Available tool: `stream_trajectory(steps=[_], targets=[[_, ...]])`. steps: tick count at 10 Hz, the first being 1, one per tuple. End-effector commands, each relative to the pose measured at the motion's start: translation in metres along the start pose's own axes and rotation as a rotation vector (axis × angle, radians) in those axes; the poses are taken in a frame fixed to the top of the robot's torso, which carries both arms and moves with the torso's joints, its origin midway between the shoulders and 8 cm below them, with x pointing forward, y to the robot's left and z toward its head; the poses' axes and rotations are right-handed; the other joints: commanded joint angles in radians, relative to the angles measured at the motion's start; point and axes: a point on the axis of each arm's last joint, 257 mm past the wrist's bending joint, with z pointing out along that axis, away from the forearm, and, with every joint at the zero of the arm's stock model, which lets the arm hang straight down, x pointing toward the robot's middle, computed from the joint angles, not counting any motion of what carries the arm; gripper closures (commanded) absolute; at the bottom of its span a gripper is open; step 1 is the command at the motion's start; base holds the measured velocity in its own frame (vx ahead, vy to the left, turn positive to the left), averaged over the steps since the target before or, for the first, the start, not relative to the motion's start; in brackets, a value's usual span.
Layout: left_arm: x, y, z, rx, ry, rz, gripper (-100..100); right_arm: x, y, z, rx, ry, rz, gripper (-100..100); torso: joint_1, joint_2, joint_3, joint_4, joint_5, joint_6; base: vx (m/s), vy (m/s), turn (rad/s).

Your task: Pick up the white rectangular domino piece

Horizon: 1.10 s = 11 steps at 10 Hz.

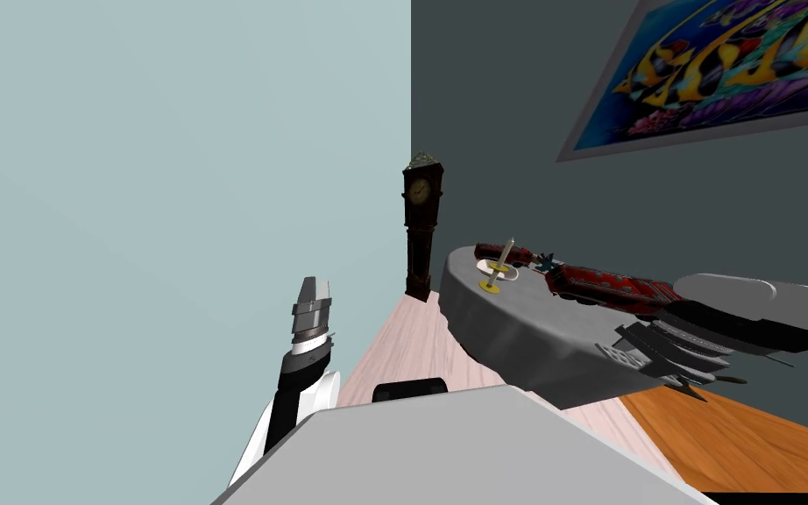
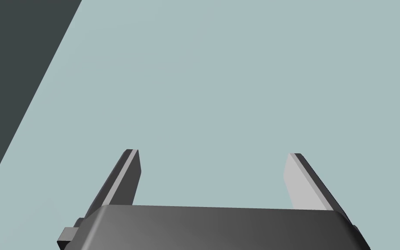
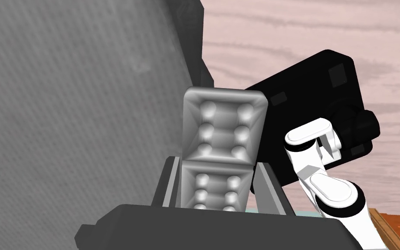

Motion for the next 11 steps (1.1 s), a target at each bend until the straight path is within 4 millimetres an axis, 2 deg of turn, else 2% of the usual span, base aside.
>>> stream_trajectory(steps=[1, 2, 3, 5, 6, 8, 9, 11], targets=[[0.000, 0.000, 0.000, 0.000, 0.000, 0.000, 0, 0.023, 0.012, -0.004, -0.008, 0.032, 0.002, 100, 0.000, 0.000, 0.000, 0.000, 0.000, 0.000, 0.063, 0.033, 0.034], [0.000, 0.000, 0.000, 0.000, 0.000, 0.000, 0, 0.012, 0.008, -0.003, 0.008, -0.012, 0.007, 100, 0.001, 0.000, 0.000, 0.000, 0.001, 0.002, 0.060, 0.034, -0.019], [0.000, 0.000, 0.000, 0.000, 0.000, 0.000, 0, 0.036, 0.020, -0.008, 0.000, 0.027, 0.025, 100, 0.001, -0.001, 0.000, 0.000, 0.000, 0.000, 0.071, 0.051, 0.026], [0.000, 0.000, 0.000, 0.000, 0.000, 0.000, 0, 0.027, 0.016, -0.008, 0.015, -0.008, 0.010, 100, 0.001, -0.001, 0.000, 0.000, 0.001, 0.001, 0.053, 0.021, -0.013], [0.000, 0.000, 0.000, 0.000, 0.000, 0.000, 0, 0.053, 0.028, -0.015, 0.006, 0.042, 0.009, 100, 0.000, 0.000, 0.000, 0.000, 0.000, 0.000, 0.070, 0.028, 0.034], [0.000, 0.000, 0.000, 0.000, 0.000, 0.000, 0, 0.043, 0.023, -0.014, 0.027, 0.001, 0.012, 100, 0.001, 0.000, 0.000, 0.000, 0.001, 0.000, 0.042, 0.022, -0.008], [0.000, 0.000, 0.000, 0.000, 0.000, 0.000, 0, 0.067, 0.034, -0.022, 0.023, 0.047, 0.013, 100, 0.000, 0.001, 0.001, 0.001, 0.001, -0.001, 0.055, 0.033, 0.035], [0.000, 0.000, 0.000, 0.000, 0.000, 0.000, 0, 0.058, 0.029, -0.022, 0.042, 0.014, 0.013, 100, 0.001, 0.000, 0.001, 0.001, 0.001, 0.000, 0.045, 0.022, -0.013]])
